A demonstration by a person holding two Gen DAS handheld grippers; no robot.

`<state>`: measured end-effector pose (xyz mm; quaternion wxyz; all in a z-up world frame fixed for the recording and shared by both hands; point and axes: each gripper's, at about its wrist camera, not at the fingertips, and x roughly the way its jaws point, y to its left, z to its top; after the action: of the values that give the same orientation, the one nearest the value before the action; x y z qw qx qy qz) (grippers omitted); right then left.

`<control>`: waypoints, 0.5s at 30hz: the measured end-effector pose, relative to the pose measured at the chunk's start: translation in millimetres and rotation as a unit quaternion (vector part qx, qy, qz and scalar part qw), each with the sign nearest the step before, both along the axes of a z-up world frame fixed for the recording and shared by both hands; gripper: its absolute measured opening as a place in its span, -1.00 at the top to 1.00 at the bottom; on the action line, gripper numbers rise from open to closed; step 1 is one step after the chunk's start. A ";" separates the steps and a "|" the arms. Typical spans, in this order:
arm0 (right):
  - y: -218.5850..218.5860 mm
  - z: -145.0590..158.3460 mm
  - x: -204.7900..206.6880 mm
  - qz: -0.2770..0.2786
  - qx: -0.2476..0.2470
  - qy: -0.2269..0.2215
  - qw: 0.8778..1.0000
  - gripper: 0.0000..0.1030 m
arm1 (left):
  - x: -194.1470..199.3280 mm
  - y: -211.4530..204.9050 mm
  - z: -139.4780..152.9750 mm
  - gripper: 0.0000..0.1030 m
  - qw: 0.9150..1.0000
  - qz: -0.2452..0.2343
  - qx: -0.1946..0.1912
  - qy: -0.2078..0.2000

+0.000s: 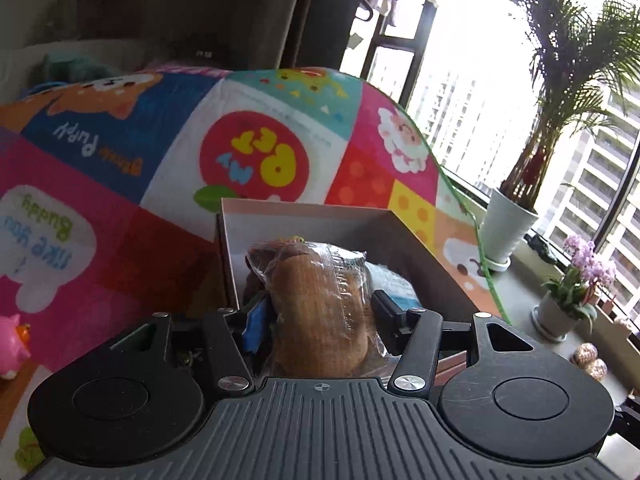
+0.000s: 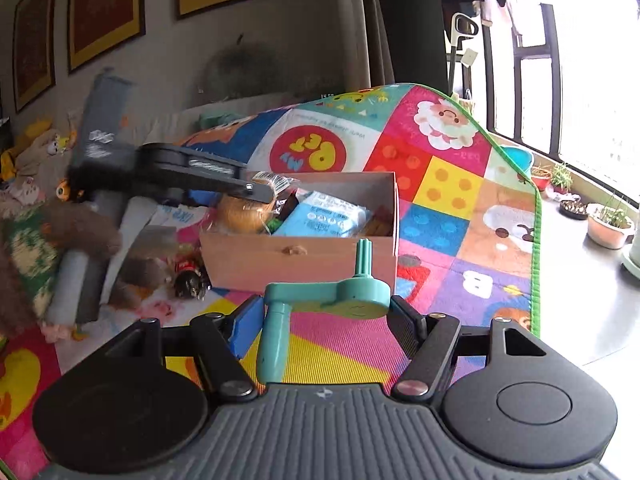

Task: Organize objects
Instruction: 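Carry the bread roll into the pink box and release it with the left gripper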

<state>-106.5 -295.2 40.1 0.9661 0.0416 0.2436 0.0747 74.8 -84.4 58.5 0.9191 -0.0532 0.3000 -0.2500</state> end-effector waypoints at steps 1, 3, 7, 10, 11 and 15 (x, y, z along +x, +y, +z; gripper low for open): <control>-0.5 1.5 3.9 -0.003 0.002 0.001 1.000 -0.32 | 1.6 -0.6 -0.6 -0.15 1.000 -0.009 0.000 0.005; -0.4 4.9 10.4 -0.010 0.004 0.001 1.000 -0.32 | 6.4 -7.3 -5.2 -0.21 0.999 -0.031 0.021 0.012; 1.1 11.3 18.1 -0.017 0.009 -0.003 1.000 -0.32 | 14.3 -13.4 -11.5 -0.18 0.999 -0.021 0.028 0.000; 3.1 12.4 24.5 -0.017 0.004 0.005 1.000 -0.32 | 26.6 -24.1 -19.3 -0.25 0.999 -0.022 0.050 0.003; 4.1 12.0 27.3 -0.020 0.002 0.008 1.000 -0.32 | 28.3 -28.0 -20.1 -0.26 0.998 -0.021 0.060 -0.004; 5.1 11.5 33.1 -0.024 0.004 0.015 1.000 -0.32 | 35.5 -21.4 -16.6 -0.21 0.999 -0.012 0.033 0.003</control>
<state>-73.4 -290.1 51.6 0.9637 0.0525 0.2564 0.0519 110.3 -105.8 41.8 0.9162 -0.0202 0.3114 -0.2513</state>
